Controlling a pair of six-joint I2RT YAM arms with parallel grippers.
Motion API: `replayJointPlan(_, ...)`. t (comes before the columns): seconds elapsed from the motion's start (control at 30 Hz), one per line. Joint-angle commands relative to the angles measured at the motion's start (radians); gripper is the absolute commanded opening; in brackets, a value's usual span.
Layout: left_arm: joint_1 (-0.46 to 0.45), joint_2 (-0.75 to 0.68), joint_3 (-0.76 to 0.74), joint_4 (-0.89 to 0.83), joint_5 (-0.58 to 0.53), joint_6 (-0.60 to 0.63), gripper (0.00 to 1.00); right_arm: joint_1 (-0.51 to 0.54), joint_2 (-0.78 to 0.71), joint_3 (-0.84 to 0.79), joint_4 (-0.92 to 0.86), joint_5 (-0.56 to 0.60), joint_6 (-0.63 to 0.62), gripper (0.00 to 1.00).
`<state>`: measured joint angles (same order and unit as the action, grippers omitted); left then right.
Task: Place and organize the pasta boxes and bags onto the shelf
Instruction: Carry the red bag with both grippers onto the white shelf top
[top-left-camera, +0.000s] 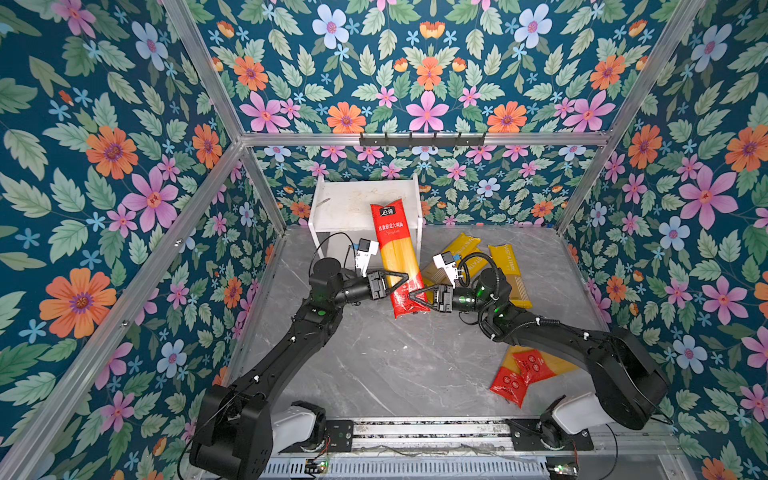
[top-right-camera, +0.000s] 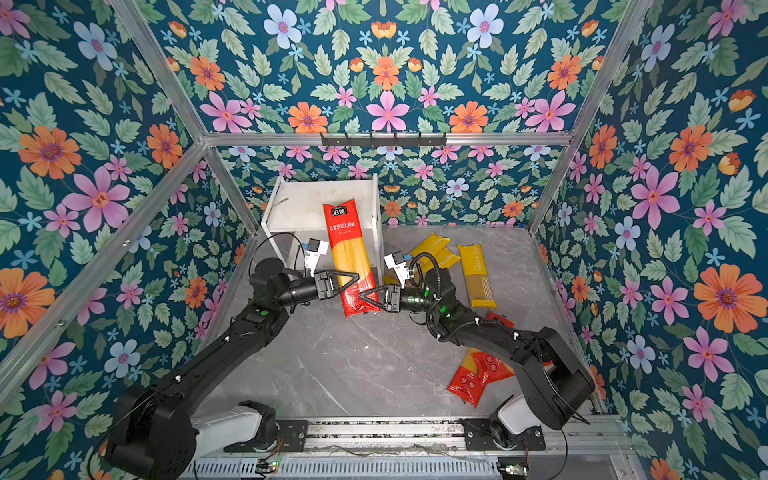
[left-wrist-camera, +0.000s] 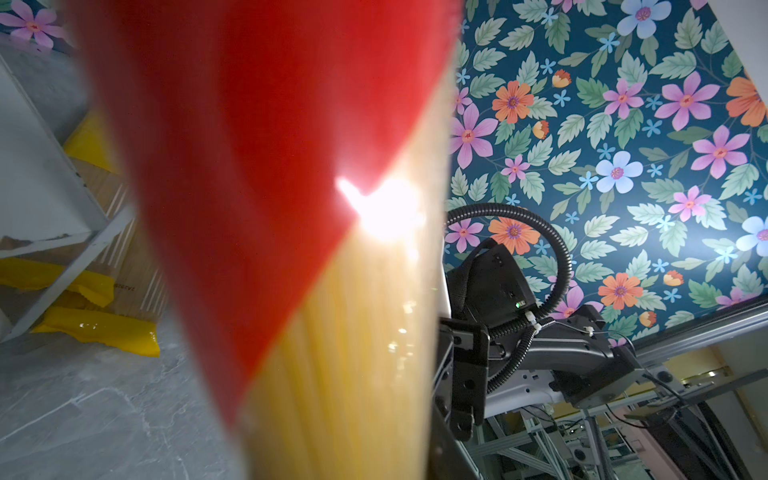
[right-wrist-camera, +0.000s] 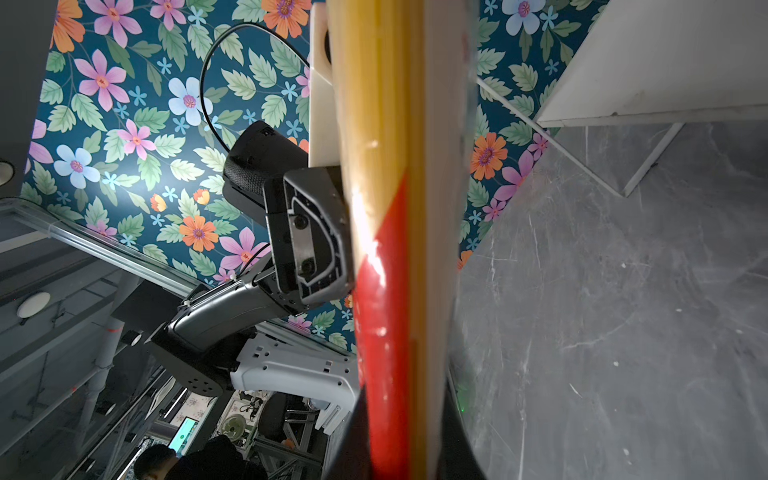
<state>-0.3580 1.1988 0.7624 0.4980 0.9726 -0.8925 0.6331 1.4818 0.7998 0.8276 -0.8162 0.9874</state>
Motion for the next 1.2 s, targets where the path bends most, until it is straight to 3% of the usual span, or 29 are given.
replayJointPlan(0.0,0.013,-0.020,-0.004,0.158,-0.001,-0.038,0.45,-0.002,-0.024,0.014,-0.001,0.094,0.007,0.04)
replayJointPlan(0.13,0.044,-0.063,-0.031,0.163,-0.028,-0.065,0.61,-0.001,-0.035,0.084,-0.094,0.143,0.002,0.00)
replayJointPlan(0.4,0.147,-0.180,-0.081,0.111,-0.080,-0.141,0.82,0.000,0.012,0.319,-0.313,0.264,0.066,0.00)
replayJointPlan(0.63,0.265,-0.249,-0.030,-0.043,-0.112,-0.154,0.87,0.021,0.163,0.595,-0.460,0.322,0.131,0.00)
replayJointPlan(0.77,0.396,-0.256,0.004,-0.156,-0.112,-0.203,0.88,0.047,0.269,0.731,-0.510,0.366,0.171,0.00)
replayJointPlan(0.93,0.558,-0.273,-0.007,-0.136,-0.068,-0.302,0.89,0.081,0.373,0.888,-0.565,0.384,0.215,0.00)
replayJointPlan(1.17,0.605,-0.274,0.005,-0.100,-0.048,-0.343,0.90,0.143,0.513,1.064,-0.629,0.397,0.284,0.00)
